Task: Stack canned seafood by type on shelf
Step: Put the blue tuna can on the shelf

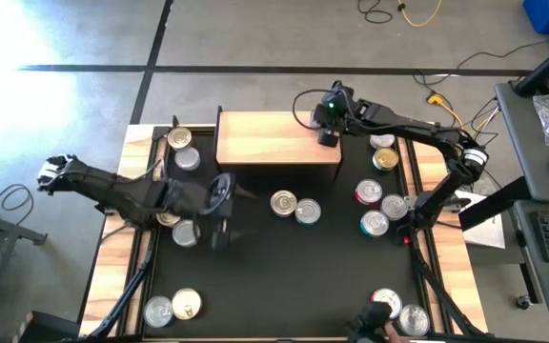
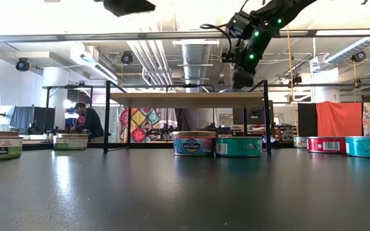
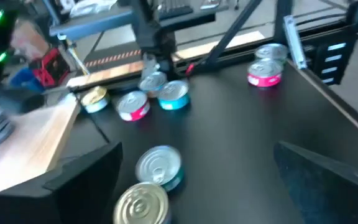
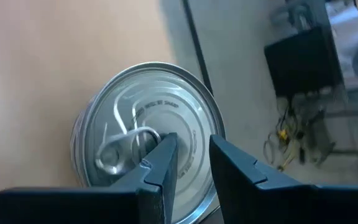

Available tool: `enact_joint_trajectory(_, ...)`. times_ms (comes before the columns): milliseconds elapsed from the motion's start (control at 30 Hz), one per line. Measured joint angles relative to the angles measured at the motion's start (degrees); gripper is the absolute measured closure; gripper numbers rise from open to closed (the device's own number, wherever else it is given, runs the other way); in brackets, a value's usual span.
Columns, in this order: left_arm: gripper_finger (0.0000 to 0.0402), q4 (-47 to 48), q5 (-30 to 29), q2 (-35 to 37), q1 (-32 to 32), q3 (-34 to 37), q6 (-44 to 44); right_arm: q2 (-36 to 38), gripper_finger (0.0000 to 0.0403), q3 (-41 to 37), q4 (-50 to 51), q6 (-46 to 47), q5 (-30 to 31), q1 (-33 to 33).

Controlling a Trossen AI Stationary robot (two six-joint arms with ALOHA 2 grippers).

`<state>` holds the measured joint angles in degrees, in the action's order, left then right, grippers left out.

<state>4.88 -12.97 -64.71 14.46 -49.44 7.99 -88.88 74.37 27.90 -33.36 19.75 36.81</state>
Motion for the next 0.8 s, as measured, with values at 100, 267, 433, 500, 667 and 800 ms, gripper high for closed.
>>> enact_joint_trajectory(100,0.0002,-1.62,-5.02,-1.23,3.87,0.56,-0.41,-0.23,0.0306,0.0,-0.83,2.06,-0.06,0.93)
enact_joint_trajectory(267,0.0002,-2.44,-6.02,-4.47,5.83,0.65,-2.81,-0.28,0.0301,0.02,-1.16,2.78,-0.64,0.82)
enact_joint_trajectory(433,0.0002,-4.73,-6.21,-6.75,6.16,0.65,-3.7,-0.26,0.0304,0.07,-1.37,5.5,-4.72,0.64)
enact_joint_trajectory(500,0.0002,-4.91,-6.24,-7.19,6.58,0.65,-4.25,-0.26,0.0308,0.07,-1.35,5.82,-5.01,0.58)
enact_joint_trajectory(667,0.0002,-4.28,-7.59,-7.58,8.58,1.31,-7.03,0.55,0.0313,0.07,-1.32,3.64,-4.63,0.29)
enact_joint_trajectory(800,0.0002,3.62,-10.89,-7.17,9.75,1.58,-12.48,2.9,0.0303,1.99,1.21,0.69,-3.7,-2.0)
